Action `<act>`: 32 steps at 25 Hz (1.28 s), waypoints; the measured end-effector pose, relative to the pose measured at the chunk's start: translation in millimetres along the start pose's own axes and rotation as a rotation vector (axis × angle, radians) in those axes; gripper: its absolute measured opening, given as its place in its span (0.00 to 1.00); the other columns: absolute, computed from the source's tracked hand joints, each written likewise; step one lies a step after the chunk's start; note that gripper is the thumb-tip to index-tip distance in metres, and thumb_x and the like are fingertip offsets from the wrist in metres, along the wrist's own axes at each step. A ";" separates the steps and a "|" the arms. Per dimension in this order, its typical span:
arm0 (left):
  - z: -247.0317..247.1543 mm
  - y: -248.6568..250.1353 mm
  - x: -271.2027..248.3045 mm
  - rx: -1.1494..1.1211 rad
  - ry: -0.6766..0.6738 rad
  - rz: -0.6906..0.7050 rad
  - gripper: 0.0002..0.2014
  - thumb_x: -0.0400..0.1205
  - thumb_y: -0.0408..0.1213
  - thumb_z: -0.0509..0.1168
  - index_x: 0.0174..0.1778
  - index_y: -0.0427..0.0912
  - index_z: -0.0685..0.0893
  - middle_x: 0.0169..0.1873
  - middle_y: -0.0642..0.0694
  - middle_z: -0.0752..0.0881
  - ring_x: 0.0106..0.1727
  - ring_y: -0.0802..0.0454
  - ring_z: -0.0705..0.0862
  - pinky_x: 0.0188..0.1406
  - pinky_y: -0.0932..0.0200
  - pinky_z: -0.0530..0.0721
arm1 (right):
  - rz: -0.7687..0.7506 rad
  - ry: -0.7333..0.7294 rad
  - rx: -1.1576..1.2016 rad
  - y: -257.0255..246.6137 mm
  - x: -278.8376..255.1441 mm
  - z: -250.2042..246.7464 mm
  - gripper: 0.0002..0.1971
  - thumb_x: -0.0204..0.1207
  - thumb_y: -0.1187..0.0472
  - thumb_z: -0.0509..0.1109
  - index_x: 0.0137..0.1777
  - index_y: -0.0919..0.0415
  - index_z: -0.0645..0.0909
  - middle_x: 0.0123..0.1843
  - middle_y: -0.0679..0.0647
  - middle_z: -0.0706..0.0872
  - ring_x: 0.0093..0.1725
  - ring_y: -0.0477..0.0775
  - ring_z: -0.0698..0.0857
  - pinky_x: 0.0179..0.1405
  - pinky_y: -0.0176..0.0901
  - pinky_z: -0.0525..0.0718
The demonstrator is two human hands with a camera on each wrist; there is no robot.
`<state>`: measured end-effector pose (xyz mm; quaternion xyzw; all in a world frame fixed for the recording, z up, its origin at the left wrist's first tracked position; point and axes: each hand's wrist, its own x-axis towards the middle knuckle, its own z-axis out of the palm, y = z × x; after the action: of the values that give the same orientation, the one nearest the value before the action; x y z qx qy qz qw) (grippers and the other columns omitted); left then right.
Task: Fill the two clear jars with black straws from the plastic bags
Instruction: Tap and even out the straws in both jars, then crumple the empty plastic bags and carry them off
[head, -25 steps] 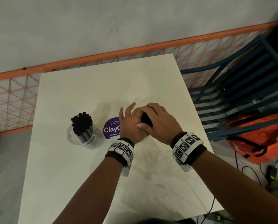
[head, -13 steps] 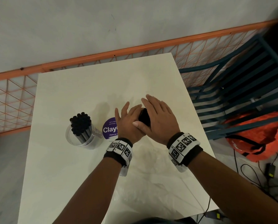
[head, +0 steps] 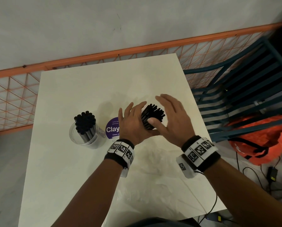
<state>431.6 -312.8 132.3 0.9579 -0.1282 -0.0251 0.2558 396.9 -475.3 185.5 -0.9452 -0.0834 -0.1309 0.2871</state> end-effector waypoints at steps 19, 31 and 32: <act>-15.9 -85.2 -212.0 0.197 -0.665 0.079 0.52 0.66 0.74 0.68 0.84 0.68 0.52 0.84 0.55 0.65 0.83 0.50 0.66 0.83 0.48 0.64 | 0.297 -0.956 -0.032 -5.5 -169.4 48.0 0.70 0.44 0.10 0.57 0.84 0.43 0.36 0.86 0.49 0.55 0.80 0.58 0.66 0.76 0.60 0.70; -38.4 -34.7 -170.7 -0.682 -0.510 -0.118 0.30 0.63 0.65 0.76 0.63 0.78 0.79 0.78 0.52 0.71 0.82 0.56 0.67 0.79 0.48 0.73 | 0.239 -0.747 0.312 -65.6 -132.3 4.1 0.18 0.76 0.53 0.66 0.65 0.52 0.79 0.61 0.51 0.87 0.60 0.56 0.84 0.57 0.46 0.79; -48.0 -27.0 -171.8 -0.910 -0.558 -0.192 0.29 0.61 0.68 0.78 0.60 0.76 0.83 0.73 0.52 0.79 0.76 0.54 0.75 0.73 0.50 0.77 | 0.278 -0.600 0.430 -74.4 -129.2 -9.4 0.16 0.73 0.55 0.67 0.61 0.53 0.81 0.57 0.49 0.87 0.57 0.52 0.84 0.54 0.44 0.78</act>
<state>277.4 -222.6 157.5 0.7149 -0.0792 -0.3547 0.5974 254.8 -430.2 193.6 -0.8622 -0.0605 0.2115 0.4563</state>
